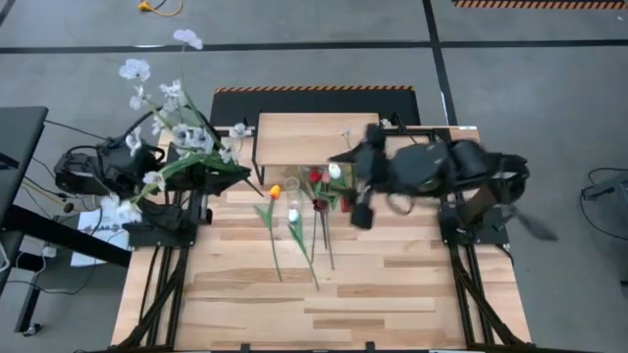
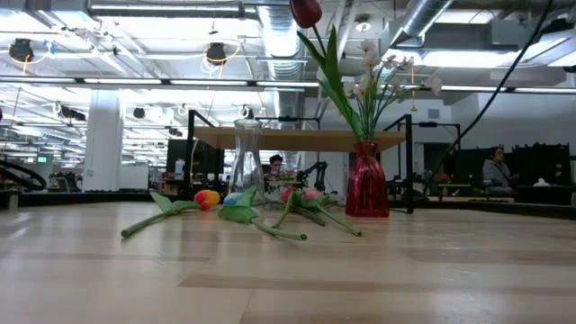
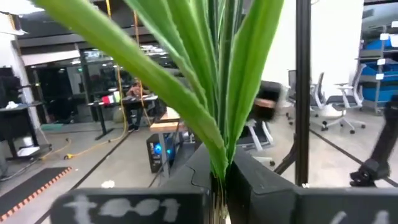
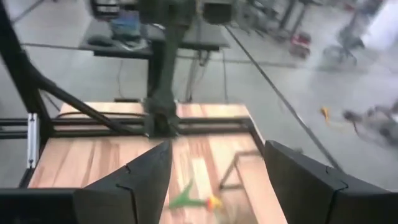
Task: Pick and place flowers into a vace then onto a shelf
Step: Put the bottom white flower into the transparent vase
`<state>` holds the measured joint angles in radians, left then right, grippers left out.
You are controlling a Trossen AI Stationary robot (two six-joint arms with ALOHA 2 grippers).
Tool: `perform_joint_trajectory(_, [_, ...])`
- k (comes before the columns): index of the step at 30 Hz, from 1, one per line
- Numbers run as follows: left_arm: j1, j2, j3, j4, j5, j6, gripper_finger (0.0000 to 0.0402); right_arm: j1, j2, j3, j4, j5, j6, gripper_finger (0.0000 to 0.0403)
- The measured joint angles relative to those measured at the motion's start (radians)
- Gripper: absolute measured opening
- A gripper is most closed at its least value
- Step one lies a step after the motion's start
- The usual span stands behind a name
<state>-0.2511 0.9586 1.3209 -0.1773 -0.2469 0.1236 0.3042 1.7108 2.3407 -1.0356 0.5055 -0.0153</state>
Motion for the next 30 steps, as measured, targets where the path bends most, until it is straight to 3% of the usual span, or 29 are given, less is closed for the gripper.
perform_joint_trajectory(5, [0.037,-0.006,-0.009,-0.051,0.039,-0.033,0.0001,0.022,-0.104,0.000,-0.204,-0.006,0.146,0.0228])
perform_joint_trajectory(9, [0.089,-0.025,-0.095,-0.012,0.095,-0.082,0.0001,0.082,-0.162,0.000,-0.355,-0.002,0.237,0.0213])
perform_joint_trajectory(14, [0.145,-0.064,-0.265,0.155,0.143,-0.117,0.0000,0.186,-0.190,0.000,-0.462,0.010,0.332,0.0191])
perform_joint_trajectory(18, [0.195,-0.091,-0.401,0.298,0.166,-0.120,0.0000,0.272,-0.189,-0.002,-0.540,0.112,0.404,0.0175])
perform_joint_trajectory(26, [0.313,-0.050,-0.601,0.527,0.190,-0.156,0.0000,0.398,-0.185,-0.015,-0.536,0.285,0.435,0.0145])
perform_joint_trajectory(30, [0.366,-0.020,-0.684,0.663,0.194,-0.190,0.0000,0.430,-0.187,-0.015,-0.536,0.289,0.436,0.0118])
